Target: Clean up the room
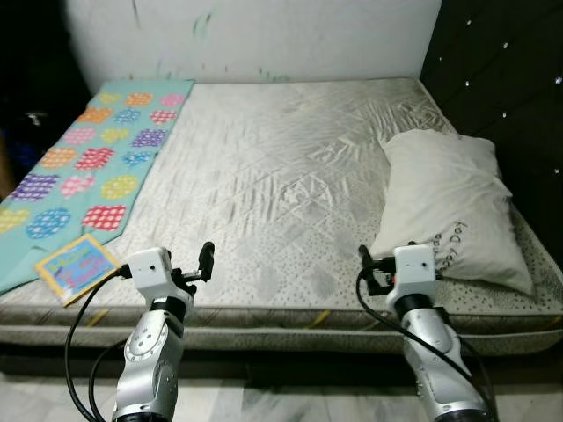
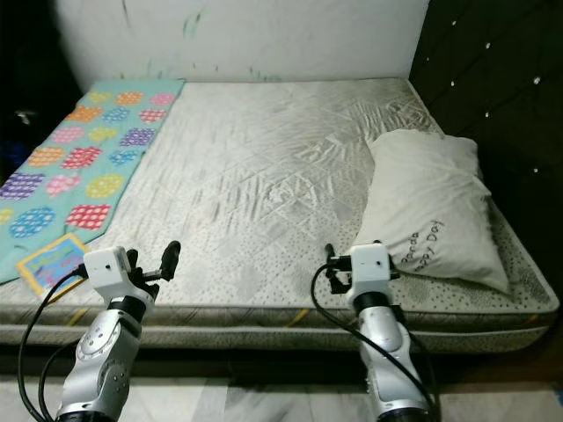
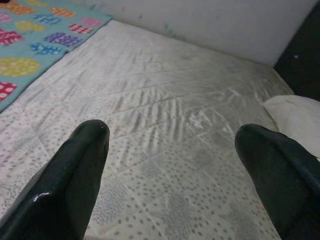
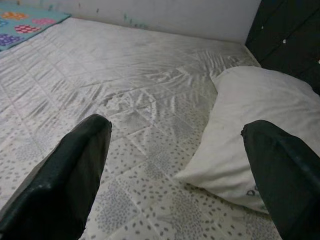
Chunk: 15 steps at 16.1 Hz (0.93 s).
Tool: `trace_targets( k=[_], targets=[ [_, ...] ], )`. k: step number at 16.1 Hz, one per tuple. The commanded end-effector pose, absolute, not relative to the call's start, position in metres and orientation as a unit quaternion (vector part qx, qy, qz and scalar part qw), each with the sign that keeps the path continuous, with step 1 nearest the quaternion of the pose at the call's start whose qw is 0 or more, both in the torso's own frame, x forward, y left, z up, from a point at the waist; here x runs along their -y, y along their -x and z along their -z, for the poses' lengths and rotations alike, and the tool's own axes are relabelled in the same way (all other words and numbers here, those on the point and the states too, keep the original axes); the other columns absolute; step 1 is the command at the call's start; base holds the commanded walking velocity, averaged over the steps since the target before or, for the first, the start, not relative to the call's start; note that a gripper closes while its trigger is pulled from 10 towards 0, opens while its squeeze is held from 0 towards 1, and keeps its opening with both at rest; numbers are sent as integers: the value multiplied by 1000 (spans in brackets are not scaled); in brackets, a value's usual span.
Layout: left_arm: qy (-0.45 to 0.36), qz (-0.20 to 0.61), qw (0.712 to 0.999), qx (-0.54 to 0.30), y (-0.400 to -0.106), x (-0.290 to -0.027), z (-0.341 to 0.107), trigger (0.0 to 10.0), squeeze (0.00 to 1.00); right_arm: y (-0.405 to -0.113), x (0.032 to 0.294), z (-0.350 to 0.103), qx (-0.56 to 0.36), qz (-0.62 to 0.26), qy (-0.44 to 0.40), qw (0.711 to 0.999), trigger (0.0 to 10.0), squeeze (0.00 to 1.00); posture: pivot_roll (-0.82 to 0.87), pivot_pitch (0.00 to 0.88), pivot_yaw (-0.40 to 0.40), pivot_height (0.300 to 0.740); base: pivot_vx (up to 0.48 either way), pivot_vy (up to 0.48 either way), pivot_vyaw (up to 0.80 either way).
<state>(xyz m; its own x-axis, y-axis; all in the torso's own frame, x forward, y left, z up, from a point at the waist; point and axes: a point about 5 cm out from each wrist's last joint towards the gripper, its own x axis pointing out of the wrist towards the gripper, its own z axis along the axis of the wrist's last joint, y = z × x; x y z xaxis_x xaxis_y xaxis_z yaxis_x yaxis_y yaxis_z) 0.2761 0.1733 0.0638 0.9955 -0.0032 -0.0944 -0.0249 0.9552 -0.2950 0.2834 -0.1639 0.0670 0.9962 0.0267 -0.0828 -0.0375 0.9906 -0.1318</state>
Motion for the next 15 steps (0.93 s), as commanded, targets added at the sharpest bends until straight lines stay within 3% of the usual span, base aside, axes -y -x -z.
trace_targets(
  k=[1,11,15],
  targets=[
    [147,-20,988,-50,-275,-182,-63,10000,0,-286,156,-70,-35,-26,57,997,10000,0,-87,58,51,740,0,0,0],
    [138,-20,987,-80,-287,-182,-52,10000,0,-294,149,-68,-26,-38,49,998,10000,0,-84,0,66,740,0,0,0],
    [110,-11,993,-47,-292,-179,-64,10000,0,-299,152,-80,6,-36,30,999,10000,0,-92,0,72,740,0,0,0]
  ],
)
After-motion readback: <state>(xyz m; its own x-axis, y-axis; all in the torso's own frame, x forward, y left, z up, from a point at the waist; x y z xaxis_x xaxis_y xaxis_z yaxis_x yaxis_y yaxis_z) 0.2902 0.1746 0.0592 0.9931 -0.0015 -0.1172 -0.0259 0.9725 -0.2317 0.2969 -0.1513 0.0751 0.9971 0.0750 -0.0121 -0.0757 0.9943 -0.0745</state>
